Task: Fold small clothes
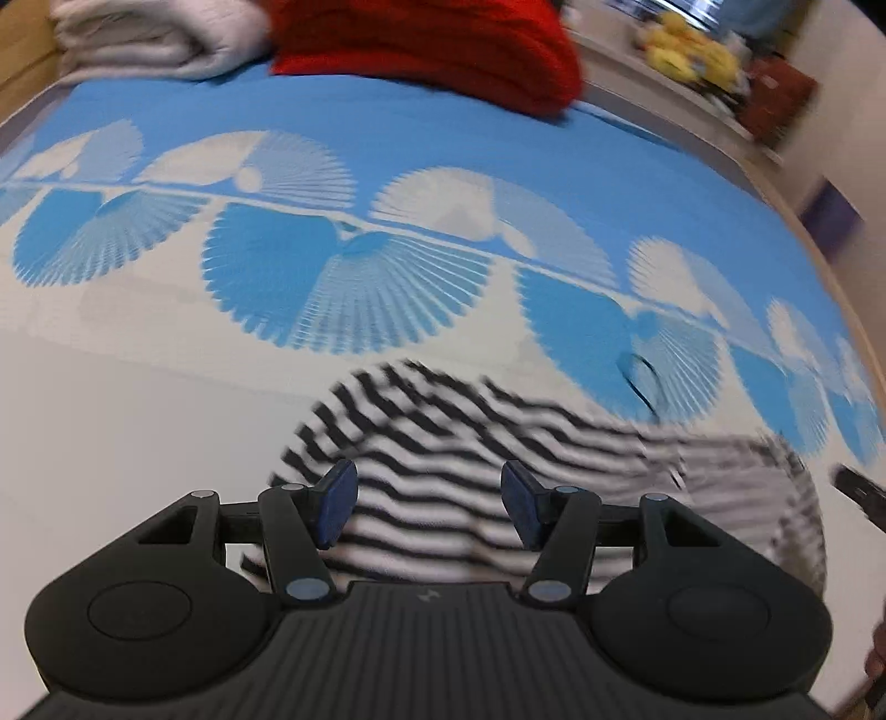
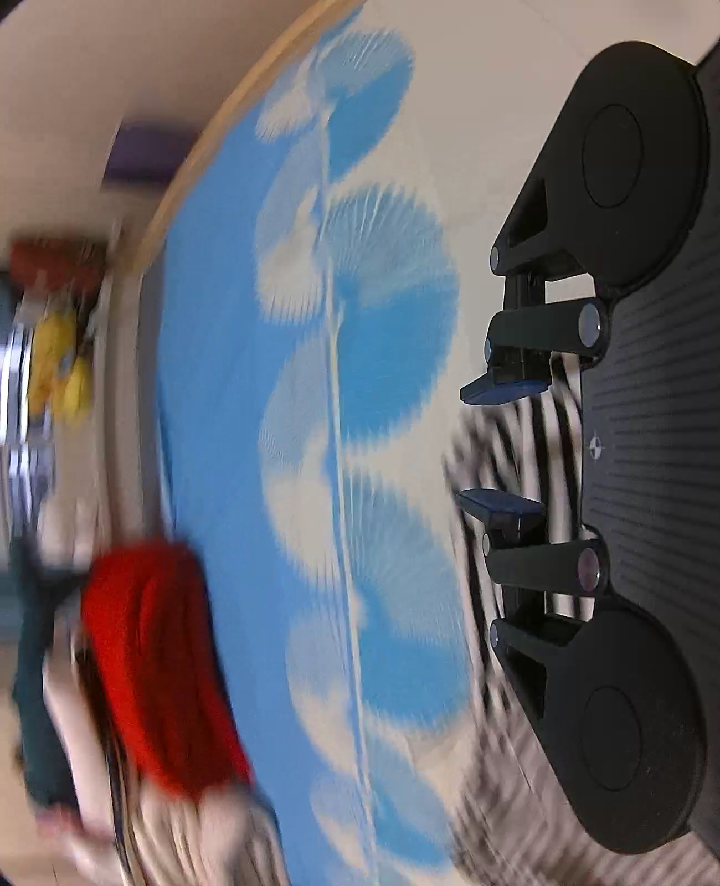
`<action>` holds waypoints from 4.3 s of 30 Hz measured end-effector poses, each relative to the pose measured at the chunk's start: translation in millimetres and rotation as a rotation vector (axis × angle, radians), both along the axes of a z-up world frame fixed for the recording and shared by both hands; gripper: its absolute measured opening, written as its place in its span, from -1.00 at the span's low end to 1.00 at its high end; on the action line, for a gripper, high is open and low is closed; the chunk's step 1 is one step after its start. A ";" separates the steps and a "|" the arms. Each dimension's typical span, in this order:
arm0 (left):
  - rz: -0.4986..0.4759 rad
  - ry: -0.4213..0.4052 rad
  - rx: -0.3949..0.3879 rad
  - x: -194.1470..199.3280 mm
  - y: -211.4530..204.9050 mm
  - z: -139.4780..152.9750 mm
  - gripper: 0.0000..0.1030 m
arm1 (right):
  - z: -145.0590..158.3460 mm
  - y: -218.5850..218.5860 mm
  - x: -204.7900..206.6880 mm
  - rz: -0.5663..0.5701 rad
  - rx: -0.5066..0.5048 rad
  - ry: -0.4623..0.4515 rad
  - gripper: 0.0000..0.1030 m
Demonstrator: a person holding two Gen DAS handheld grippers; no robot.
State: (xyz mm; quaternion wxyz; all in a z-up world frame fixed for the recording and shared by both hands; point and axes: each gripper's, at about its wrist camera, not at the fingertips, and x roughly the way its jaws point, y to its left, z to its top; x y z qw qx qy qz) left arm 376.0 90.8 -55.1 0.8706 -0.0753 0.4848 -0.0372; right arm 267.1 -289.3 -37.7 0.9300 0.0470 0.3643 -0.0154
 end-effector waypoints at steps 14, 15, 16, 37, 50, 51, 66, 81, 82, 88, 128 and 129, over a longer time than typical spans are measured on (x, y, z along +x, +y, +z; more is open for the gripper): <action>-0.424 0.191 0.136 -51.7 -46.4 -43.3 0.20 | -56.1 133.9 -57.9 0.559 -0.170 0.357 -0.28; -0.437 0.221 0.205 -53.8 -48.5 -54.5 0.20 | -48.1 128.3 -56.0 0.531 -0.135 0.349 -0.28; -0.474 0.232 0.246 -56.8 -49.8 -61.2 0.20 | -37.9 118.7 -54.7 0.484 -0.086 0.325 -0.28; -0.504 0.245 0.415 -79.6 -46.9 -65.3 0.25 | -62.4 -0.4 -78.9 0.019 -0.342 0.539 0.16; -0.226 -0.189 0.388 -149.6 -70.8 59.4 0.56 | 80.1 -7.4 -138.1 -0.030 -0.267 -0.076 0.15; -0.213 -0.222 0.371 -160.4 -73.1 67.0 0.64 | 83.4 -10.6 -144.7 -0.039 -0.285 -0.119 0.17; -0.171 -0.155 0.435 -216.6 -78.3 -11.4 0.13 | 38.3 -60.0 -176.5 -0.222 -0.132 -0.139 0.25; -0.112 -0.106 0.373 -201.2 -66.3 -27.4 -0.16 | 32.3 -37.9 -177.5 -0.126 -0.175 -0.140 0.25; -0.109 -0.104 0.370 -200.8 -65.9 -28.0 -0.17 | 32.2 -38.2 -177.2 -0.129 -0.171 -0.138 0.25; -0.086 -0.098 0.344 -200.1 -61.9 -25.7 -0.16 | 30.7 -37.4 -177.5 -0.131 -0.172 -0.132 0.25; 0.520 0.192 -0.172 -153.9 45.4 -64.6 -0.01 | 55.7 -85.4 -167.6 -0.134 -0.165 -0.253 0.24; 0.529 0.200 -0.169 -152.9 44.2 -67.4 0.00 | 55.6 -87.5 -167.6 -0.135 -0.160 -0.253 0.24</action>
